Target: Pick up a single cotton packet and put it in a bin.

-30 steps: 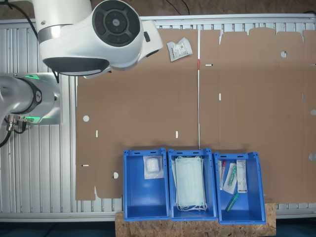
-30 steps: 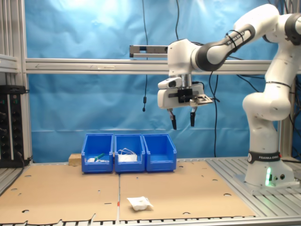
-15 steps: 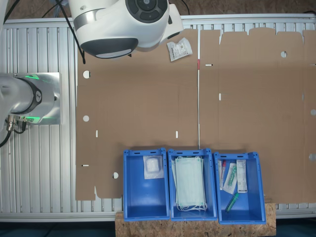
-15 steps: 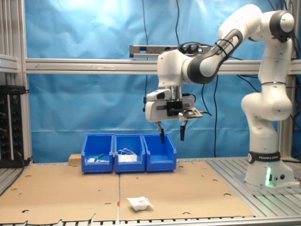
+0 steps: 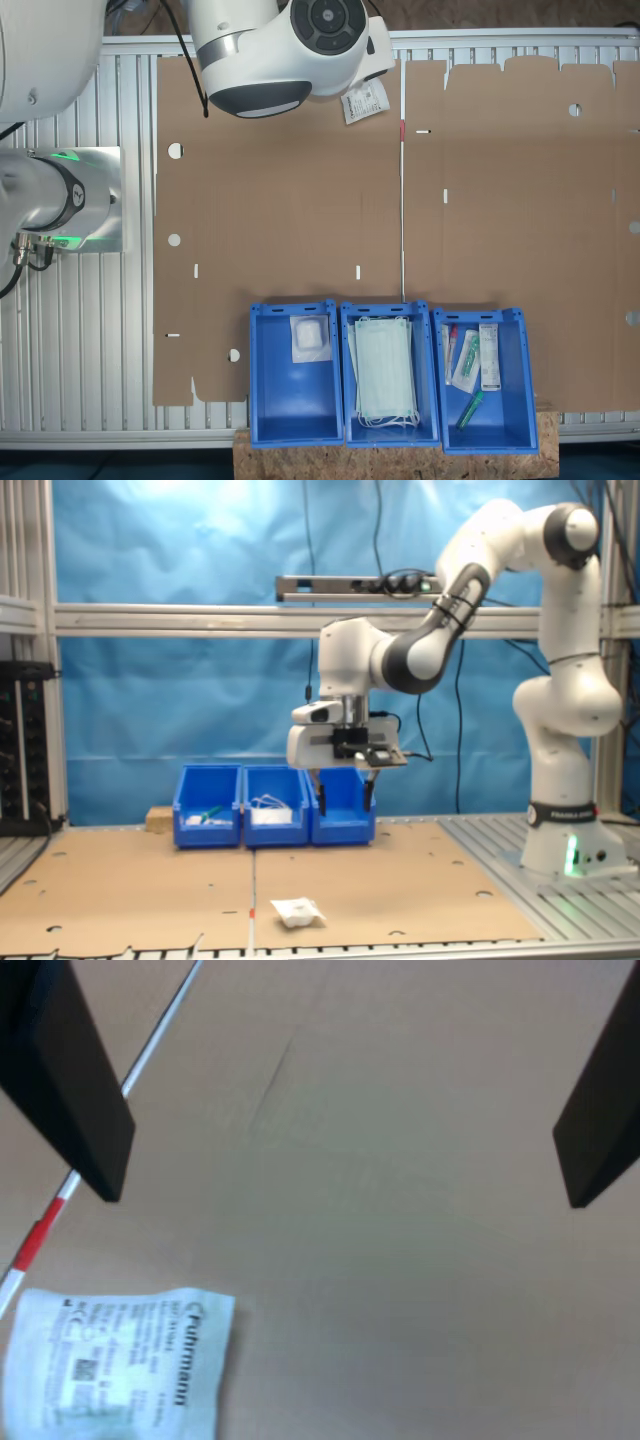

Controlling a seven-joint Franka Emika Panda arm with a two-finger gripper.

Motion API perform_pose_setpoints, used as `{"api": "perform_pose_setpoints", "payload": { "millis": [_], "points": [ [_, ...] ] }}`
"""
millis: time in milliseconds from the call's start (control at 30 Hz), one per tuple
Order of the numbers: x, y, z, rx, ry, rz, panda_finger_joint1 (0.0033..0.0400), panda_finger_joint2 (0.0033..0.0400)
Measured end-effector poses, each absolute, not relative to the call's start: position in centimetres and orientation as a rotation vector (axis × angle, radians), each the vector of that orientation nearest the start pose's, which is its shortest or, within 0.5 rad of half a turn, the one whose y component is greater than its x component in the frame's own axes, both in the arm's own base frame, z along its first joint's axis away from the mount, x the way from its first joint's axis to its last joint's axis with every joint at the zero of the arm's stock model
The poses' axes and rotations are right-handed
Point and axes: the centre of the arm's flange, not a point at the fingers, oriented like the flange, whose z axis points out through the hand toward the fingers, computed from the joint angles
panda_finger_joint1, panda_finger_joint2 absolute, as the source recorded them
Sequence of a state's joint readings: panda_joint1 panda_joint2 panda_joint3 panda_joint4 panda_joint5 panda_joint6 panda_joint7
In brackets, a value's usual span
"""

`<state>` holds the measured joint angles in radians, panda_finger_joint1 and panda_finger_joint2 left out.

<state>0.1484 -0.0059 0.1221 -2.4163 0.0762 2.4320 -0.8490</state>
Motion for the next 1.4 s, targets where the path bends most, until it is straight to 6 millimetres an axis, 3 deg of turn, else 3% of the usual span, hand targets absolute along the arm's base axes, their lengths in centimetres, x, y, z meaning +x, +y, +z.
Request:
{"api": "perform_pose_setpoints", "payload": {
  "millis": [700,1000,1400],
  "points": [
    [54.2,15.7,28.6,-2.7,-1.504,-0.19,0.04,0.04],
    [55.2,16.0,25.7,-2.706,-1.48,-0.202,0.04,0.04],
    [55.1,15.9,20.5,-2.713,-1.449,-0.175,0.04,0.04]
  ]
}}
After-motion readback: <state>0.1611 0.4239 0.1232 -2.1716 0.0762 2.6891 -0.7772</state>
